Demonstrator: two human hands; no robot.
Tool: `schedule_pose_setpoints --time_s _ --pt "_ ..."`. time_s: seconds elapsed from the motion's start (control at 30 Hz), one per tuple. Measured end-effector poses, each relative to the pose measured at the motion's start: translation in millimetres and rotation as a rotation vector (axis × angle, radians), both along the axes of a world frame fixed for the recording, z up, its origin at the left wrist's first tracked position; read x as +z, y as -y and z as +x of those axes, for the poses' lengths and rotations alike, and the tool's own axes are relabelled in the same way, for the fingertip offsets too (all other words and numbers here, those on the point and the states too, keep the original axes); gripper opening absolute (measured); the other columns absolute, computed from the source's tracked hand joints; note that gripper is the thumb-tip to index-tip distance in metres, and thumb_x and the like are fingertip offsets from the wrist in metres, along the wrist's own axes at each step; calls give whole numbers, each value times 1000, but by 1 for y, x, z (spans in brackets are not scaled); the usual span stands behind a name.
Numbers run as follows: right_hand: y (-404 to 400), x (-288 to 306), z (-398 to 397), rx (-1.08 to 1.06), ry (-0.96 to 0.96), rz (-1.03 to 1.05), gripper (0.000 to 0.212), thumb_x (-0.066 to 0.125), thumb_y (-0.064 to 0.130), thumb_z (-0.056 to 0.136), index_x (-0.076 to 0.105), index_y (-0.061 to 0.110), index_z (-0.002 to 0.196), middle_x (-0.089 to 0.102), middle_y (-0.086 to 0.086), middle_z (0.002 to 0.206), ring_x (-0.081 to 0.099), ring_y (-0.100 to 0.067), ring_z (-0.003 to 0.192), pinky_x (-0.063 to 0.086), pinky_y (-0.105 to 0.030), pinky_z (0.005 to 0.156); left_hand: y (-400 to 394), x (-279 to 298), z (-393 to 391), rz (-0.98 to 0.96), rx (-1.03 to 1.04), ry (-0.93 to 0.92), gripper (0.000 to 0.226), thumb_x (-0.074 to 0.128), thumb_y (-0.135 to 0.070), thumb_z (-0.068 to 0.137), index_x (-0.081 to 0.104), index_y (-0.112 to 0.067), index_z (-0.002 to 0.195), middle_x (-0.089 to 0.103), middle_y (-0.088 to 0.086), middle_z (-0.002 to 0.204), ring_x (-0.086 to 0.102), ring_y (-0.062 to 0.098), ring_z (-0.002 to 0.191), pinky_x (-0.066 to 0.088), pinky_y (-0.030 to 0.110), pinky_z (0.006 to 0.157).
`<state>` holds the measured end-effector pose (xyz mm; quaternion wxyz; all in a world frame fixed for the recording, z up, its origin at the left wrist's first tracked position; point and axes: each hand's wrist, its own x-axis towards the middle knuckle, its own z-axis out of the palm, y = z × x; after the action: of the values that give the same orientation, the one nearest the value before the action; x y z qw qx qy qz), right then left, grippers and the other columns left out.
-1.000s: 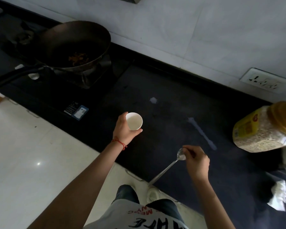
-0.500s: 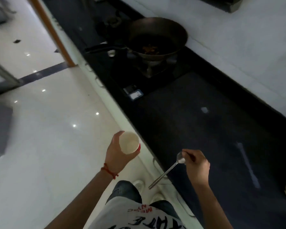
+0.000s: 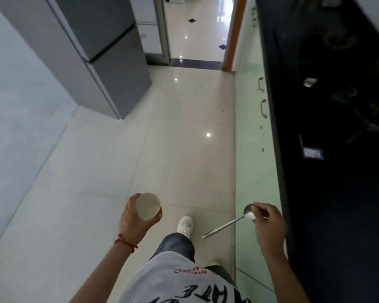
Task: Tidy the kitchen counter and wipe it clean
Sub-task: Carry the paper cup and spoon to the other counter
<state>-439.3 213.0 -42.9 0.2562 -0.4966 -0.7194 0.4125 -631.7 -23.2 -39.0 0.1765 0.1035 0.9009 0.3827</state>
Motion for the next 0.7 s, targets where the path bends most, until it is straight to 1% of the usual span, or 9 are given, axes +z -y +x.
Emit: schedule_pose_setpoints --time_s 0.03,0.1,0.13,0.17,0.23,0.33,0.43,0.6,0.7 --pt "0 0 -12 16 -3 13 8 64 -1 80 69 4 86 60 6 78 63 -23 80 54 -30 69 9 -2 -8 -10 37 21 80 85 -28 55 42 -12 121 57 7 116 50 18 94 40 29 76" --pt "0 -1 -37 43 15 31 8 64 -2 79 69 2 85 61 1 78 61 -20 77 49 -15 68 24 -7 -26 -16 105 53 89 80 -43 46 43 -11 121 56 5 111 49 19 92 39 30 75" --pt "-2 -2 -50 52 25 29 8 64 -2 79 69 2 84 62 0 79 60 -19 76 46 -11 68 29 -9 -37 -15 134 64 92 76 -47 43 43 -11 121 54 4 109 48 19 91 39 30 74" --pt "-5 -5 -62 59 35 25 9 64 -2 79 69 3 85 62 -1 79 59 -19 76 45 -11 68 32 -13 -48 -18 151 71 90 77 -45 45 43 -10 121 54 4 110 48 20 91 39 31 74" --pt "-14 -10 -88 53 65 12 9 64 -1 79 69 4 85 61 -1 79 59 -20 77 45 -12 69 34 -20 -73 -42 166 79 81 84 -29 55 43 -9 121 56 10 114 47 20 91 39 31 74" --pt "-27 -16 -132 29 106 0 10 62 -2 80 69 3 86 61 -4 80 57 -21 77 39 -2 68 23 -26 -118 -46 142 99 82 83 -27 53 43 -8 122 55 10 115 48 20 91 39 30 74" --pt "-42 -19 -179 7 134 -31 10 61 -2 80 68 3 86 62 -6 82 56 -20 76 36 3 68 -5 -25 -173 -40 91 95 75 83 -18 60 43 -7 122 54 9 115 50 21 94 38 28 76" --pt "-72 -19 -236 -47 151 -84 8 63 3 81 67 6 87 63 -7 83 58 -22 77 39 2 68 -73 -5 -257 26 -83 28 76 83 -26 61 42 -10 123 46 -4 110 46 14 95 37 24 77" --pt "-97 -21 -262 -119 156 -100 6 64 6 81 67 9 85 64 -7 83 61 -25 76 39 1 68 -119 2 -301 72 -113 5 80 83 -30 60 41 -8 125 44 -5 110 45 13 96 37 22 78"
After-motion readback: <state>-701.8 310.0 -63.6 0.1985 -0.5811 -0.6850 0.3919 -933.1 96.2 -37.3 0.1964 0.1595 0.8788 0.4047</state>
